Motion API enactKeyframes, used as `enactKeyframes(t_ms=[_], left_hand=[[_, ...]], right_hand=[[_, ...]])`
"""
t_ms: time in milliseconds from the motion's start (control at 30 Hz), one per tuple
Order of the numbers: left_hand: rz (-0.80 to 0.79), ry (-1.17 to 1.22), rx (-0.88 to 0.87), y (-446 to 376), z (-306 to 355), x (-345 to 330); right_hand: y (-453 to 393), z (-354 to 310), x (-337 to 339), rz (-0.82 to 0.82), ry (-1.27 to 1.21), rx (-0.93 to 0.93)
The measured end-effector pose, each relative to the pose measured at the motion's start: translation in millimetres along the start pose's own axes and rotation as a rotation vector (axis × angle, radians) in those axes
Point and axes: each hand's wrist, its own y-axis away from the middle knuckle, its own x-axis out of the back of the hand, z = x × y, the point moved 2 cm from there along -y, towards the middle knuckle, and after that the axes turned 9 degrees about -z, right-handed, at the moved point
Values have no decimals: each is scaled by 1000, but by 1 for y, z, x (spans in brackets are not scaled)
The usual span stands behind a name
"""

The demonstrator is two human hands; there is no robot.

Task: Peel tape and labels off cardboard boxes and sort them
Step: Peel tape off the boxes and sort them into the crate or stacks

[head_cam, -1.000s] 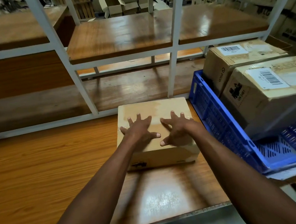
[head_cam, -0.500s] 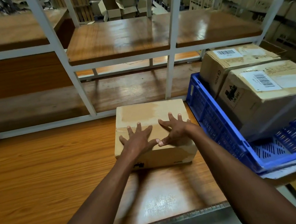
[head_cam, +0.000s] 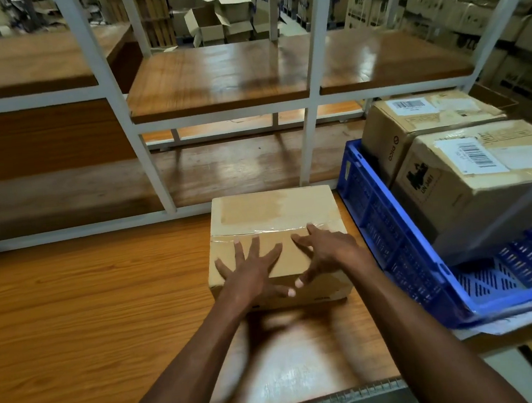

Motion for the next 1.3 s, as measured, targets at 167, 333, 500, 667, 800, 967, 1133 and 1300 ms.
enactKeyframes(t_ms=[167,333,500,667,800,967,1133,1300], left_hand=[[275,-199,35,7,-2,-29],[375,-138,-24,7,-10,-33],[506,-45,-25,16,-23,-46],[611,338,72,26,-41,-66],[654,497,-12,30,-43,-61],[762,508,-31,40,-36,-28],[841,441,-52,54,-21,27],[507,225,72,45,-16,61]], right_hand=[[-1,-14,-75,515,-49,-48],[-3,-10,-94,672,-75,-38],[8,0,-115,751,-226,-106],[14,20,-136,828,-575,-21],[17,26,-126,847,-691,78],[30,30,-81,926,-694,76],[49,23,-7,967,-604,92],[37,20,37,512,-410,57]])
